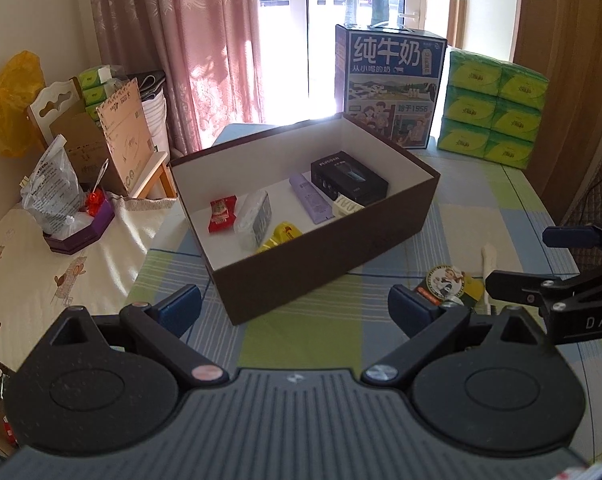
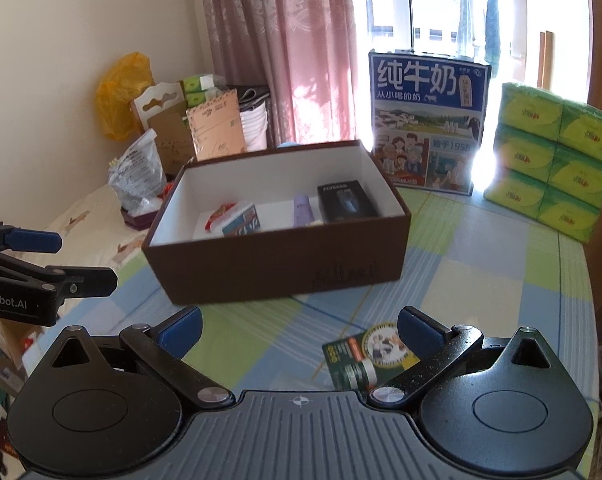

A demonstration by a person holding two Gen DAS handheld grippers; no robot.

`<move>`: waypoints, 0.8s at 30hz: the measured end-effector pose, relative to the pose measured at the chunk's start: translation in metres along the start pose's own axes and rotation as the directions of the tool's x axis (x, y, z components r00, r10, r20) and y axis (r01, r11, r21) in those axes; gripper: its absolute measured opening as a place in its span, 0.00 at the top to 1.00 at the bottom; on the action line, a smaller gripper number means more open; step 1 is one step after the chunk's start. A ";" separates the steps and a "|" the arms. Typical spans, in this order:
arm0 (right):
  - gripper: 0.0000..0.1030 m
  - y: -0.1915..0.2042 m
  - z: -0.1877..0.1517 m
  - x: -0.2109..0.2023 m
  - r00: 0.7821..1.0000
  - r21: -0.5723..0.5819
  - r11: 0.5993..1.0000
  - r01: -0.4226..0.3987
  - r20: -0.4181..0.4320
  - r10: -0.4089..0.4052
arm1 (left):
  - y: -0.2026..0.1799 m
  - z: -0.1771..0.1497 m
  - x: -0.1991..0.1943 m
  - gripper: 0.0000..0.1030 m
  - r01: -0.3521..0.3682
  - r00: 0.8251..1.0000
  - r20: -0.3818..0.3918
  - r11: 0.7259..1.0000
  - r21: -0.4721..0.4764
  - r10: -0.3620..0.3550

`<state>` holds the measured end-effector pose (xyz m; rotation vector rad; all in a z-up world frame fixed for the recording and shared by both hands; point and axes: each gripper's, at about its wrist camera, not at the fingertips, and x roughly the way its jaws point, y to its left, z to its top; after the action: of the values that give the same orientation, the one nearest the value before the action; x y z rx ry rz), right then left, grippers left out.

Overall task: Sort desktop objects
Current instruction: 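Withdraw both grippers from the brown box toward the remaining items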

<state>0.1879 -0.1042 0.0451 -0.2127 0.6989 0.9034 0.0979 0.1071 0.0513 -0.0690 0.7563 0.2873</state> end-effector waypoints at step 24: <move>0.02 -0.024 -0.076 -0.013 0.984 0.018 0.999 0.041 -0.176 -0.037 | -0.040 -0.051 0.011 0.05 0.030 0.990 -0.135 0.999 0.017 -0.028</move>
<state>0.1660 -0.1611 -0.0071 -0.2881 0.8649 0.8460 0.0831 0.0629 0.0047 -0.0818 0.8913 0.2494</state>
